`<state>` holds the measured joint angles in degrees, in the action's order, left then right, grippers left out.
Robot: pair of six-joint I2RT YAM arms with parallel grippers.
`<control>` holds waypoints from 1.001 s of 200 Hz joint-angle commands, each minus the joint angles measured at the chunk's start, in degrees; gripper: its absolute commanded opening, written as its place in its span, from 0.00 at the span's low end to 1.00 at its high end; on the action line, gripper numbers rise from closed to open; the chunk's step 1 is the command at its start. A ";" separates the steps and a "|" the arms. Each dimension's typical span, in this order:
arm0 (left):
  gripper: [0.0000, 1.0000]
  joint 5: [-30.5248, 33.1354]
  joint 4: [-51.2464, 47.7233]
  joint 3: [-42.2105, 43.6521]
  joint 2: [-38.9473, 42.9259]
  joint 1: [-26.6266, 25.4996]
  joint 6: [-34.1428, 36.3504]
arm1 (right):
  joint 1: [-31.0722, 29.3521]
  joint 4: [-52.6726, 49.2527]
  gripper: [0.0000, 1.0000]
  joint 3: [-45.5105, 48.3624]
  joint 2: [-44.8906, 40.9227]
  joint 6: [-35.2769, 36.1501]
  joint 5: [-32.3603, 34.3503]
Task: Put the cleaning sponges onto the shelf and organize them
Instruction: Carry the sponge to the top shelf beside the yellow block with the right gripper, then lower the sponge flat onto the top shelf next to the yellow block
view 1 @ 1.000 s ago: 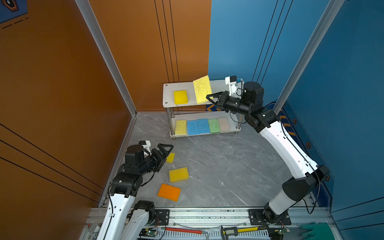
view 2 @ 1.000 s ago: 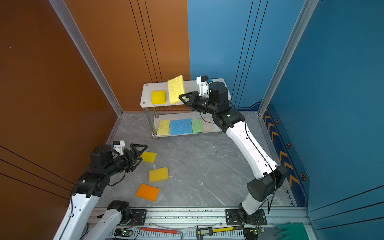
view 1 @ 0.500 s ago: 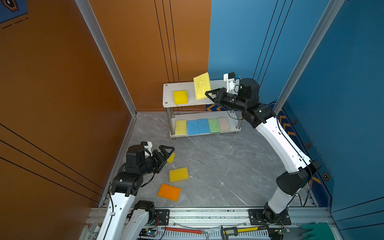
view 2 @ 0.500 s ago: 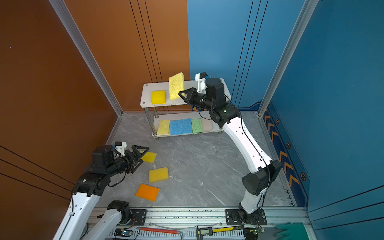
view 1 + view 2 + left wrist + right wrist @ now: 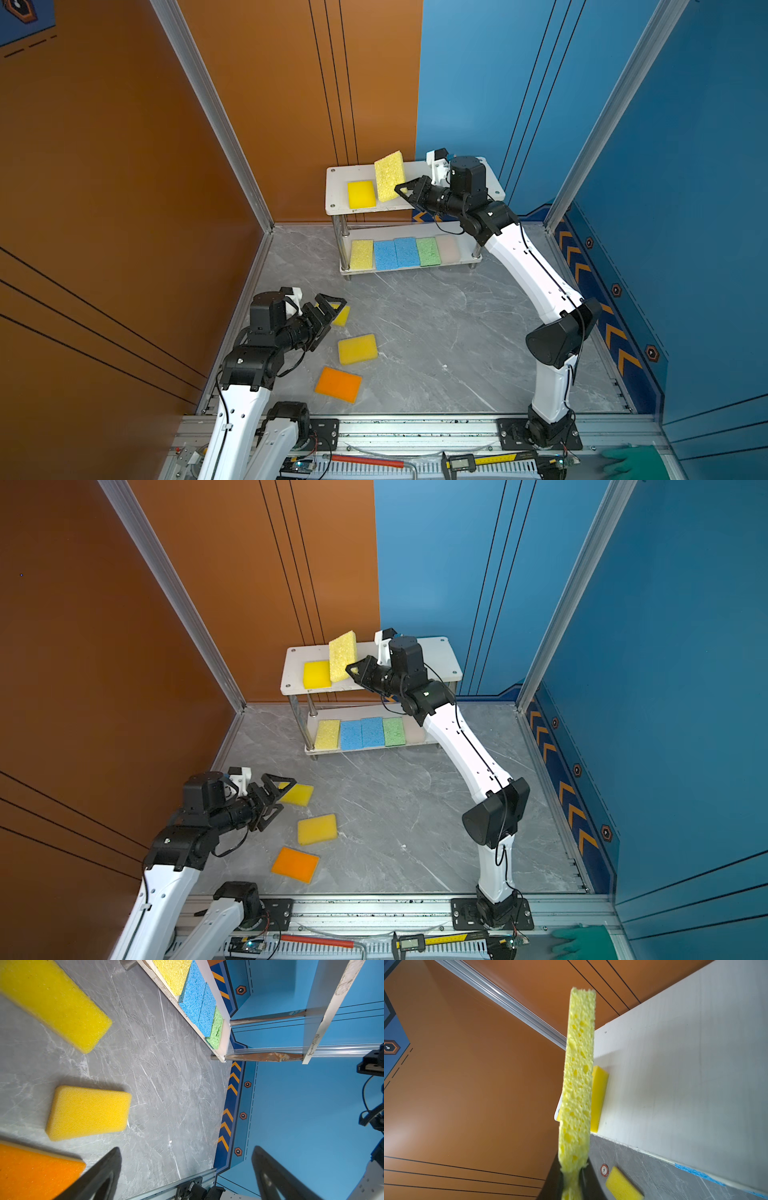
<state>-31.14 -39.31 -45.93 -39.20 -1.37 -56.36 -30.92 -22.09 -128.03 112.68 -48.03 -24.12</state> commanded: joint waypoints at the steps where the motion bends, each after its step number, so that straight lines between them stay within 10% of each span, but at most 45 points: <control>1: 0.98 -3.08 -1.39 -1.23 -0.99 1.64 2.36 | -0.11 -0.77 0.14 -2.77 1.74 -0.57 0.39; 200: 0.98 -4.51 -1.43 -1.18 -3.51 3.83 4.15 | -0.12 -0.68 0.31 -6.27 7.89 -3.83 0.75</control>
<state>-34.68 -39.75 -46.30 -43.18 2.15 -53.32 -30.81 -22.15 -132.86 121.25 -51.62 -23.70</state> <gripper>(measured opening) 0.981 0.286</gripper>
